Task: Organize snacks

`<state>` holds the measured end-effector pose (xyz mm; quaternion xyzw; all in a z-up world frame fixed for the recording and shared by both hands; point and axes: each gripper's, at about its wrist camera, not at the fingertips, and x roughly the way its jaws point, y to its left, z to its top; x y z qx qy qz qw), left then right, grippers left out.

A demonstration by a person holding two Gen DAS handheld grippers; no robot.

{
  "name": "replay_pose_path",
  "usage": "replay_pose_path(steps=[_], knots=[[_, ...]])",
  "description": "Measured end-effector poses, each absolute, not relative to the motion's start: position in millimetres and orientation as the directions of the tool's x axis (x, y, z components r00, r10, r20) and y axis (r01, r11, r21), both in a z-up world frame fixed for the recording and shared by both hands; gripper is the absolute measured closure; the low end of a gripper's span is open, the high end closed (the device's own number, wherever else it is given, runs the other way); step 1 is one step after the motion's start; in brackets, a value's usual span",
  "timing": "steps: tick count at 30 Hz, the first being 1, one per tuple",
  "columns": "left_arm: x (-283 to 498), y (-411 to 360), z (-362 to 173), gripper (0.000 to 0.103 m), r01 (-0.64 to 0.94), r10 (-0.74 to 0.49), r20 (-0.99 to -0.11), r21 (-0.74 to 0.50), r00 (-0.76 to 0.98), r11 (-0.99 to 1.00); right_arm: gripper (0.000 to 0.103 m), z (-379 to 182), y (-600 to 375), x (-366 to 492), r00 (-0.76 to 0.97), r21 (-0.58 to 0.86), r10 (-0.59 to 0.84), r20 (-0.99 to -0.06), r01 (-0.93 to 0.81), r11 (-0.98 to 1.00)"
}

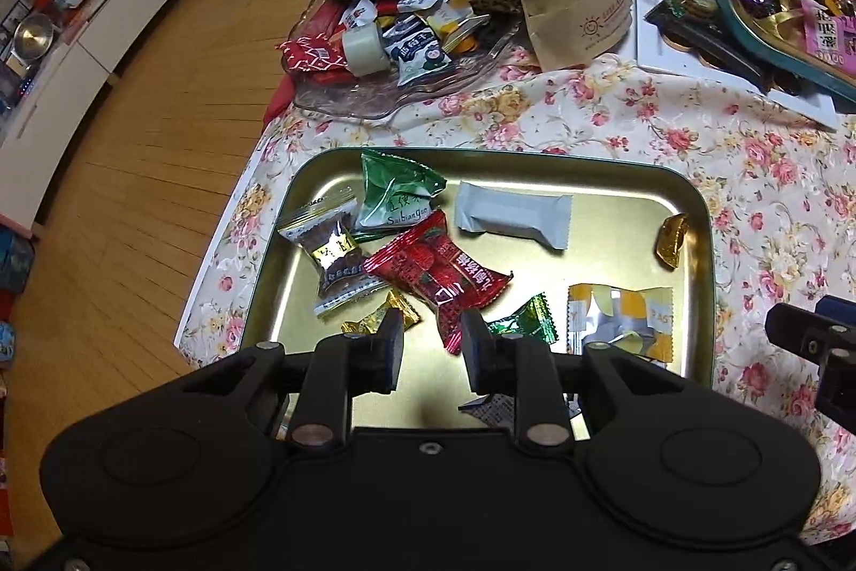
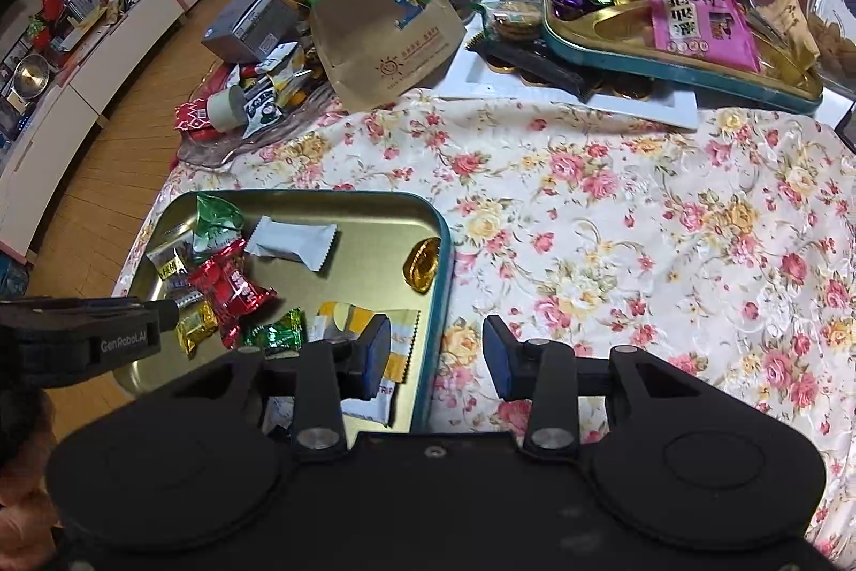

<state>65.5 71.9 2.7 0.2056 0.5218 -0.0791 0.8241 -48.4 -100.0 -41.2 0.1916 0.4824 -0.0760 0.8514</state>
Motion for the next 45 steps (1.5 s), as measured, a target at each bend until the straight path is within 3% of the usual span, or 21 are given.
replay_pose_path(steps=[45], knots=[[64, 77, -8, 0.069, 0.346, 0.096, -0.915, 0.243, 0.391, 0.906, 0.062, -47, -93, -45, 0.5, 0.256, 0.076, -0.863, 0.302, 0.918]])
